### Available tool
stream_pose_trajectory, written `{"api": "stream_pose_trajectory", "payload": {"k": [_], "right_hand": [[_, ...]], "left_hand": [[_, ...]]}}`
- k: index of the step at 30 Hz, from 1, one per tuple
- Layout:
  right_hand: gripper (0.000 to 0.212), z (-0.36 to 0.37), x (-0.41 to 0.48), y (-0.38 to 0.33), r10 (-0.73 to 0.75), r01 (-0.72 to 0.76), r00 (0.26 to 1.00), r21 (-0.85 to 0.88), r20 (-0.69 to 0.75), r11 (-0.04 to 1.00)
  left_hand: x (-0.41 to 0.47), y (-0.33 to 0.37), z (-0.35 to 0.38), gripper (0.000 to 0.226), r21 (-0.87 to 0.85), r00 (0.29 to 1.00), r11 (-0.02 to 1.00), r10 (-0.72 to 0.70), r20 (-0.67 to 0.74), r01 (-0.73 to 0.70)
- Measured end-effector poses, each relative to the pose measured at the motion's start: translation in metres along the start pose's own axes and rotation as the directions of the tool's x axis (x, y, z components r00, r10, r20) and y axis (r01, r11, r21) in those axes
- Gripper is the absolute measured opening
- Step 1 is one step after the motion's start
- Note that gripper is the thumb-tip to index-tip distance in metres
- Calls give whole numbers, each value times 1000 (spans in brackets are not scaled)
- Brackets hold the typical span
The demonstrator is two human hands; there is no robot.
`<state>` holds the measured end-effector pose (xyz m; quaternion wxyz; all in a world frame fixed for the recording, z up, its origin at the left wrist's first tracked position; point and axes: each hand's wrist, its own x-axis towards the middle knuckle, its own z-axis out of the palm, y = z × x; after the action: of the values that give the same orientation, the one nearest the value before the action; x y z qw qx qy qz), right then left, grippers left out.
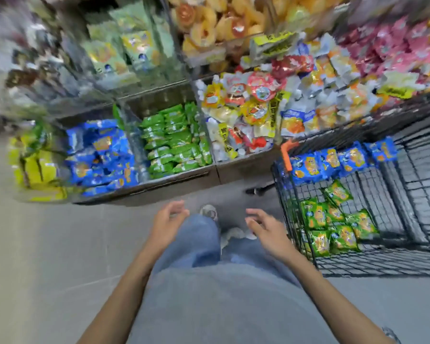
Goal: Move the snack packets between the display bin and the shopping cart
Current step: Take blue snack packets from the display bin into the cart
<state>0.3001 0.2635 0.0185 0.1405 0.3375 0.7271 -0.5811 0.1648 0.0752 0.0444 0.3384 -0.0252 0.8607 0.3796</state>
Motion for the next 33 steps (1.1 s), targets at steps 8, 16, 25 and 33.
{"api": "stream_pose_trajectory", "payload": {"k": [8,16,25,33], "right_hand": [[35,87,30,-74,-144,257,928,-310,343,916],[32,214,21,-108,-118,324,874,-385,471,864],[29,277,22,-131,-95,215,938,-345,334,913],[25,290,76,-169,-67,116,978,-250,197,961]], "left_hand": [[-80,-130,-56,30,-475,866,842,-418,-273,256],[-120,-215,-109,30,-706,747,658,-601,-283,262],[-66,-244,-215,18,-589,852,771,-459,-250,242],[48,-194,-280,15,-465,932,879,-249,-264,103]]}}
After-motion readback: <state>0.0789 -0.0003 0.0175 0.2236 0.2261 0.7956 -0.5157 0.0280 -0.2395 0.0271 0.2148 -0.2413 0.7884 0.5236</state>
